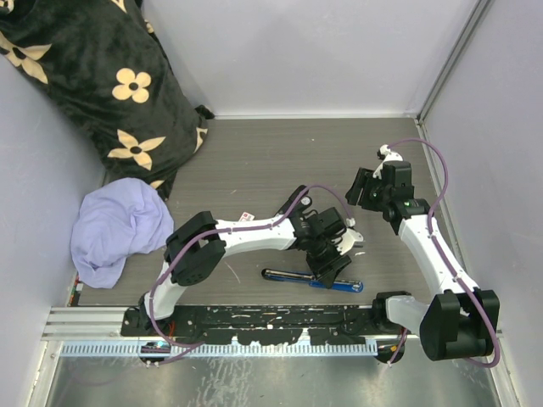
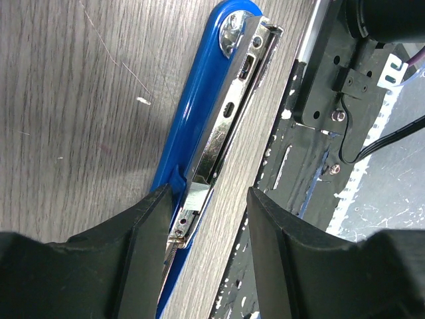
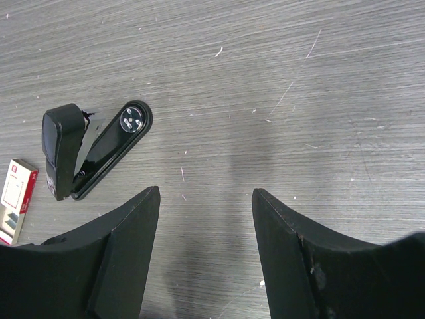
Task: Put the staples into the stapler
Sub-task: Adjust the stapler at the center of the board.
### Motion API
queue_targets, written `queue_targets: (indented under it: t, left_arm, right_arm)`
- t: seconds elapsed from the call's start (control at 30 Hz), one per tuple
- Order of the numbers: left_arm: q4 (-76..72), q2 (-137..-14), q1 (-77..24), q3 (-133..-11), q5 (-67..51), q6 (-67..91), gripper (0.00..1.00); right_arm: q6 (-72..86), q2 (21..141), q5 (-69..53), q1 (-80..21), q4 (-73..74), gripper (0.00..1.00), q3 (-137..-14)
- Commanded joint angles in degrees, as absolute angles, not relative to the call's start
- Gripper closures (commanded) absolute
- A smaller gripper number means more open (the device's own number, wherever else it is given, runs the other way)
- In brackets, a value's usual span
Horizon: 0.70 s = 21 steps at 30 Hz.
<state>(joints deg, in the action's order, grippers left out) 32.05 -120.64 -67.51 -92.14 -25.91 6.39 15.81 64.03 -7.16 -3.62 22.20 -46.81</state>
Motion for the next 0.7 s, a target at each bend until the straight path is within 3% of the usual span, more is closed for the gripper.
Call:
queue_targets:
  t: [0.0, 0.67]
  left_arm:
    - [32.04, -118.33, -68.01, -93.86, -26.89, 5.67, 0.50]
    - [30.94, -117.14, -68.03, -93.50, -25.58, 5.71, 0.50]
  right_arm:
    - [15.53, 64.09, -7.29, -3.36, 19.63, 0.36, -46.99]
    - [15.49, 64.46, -7.26, -3.34, 19.60, 0.36, -47.12]
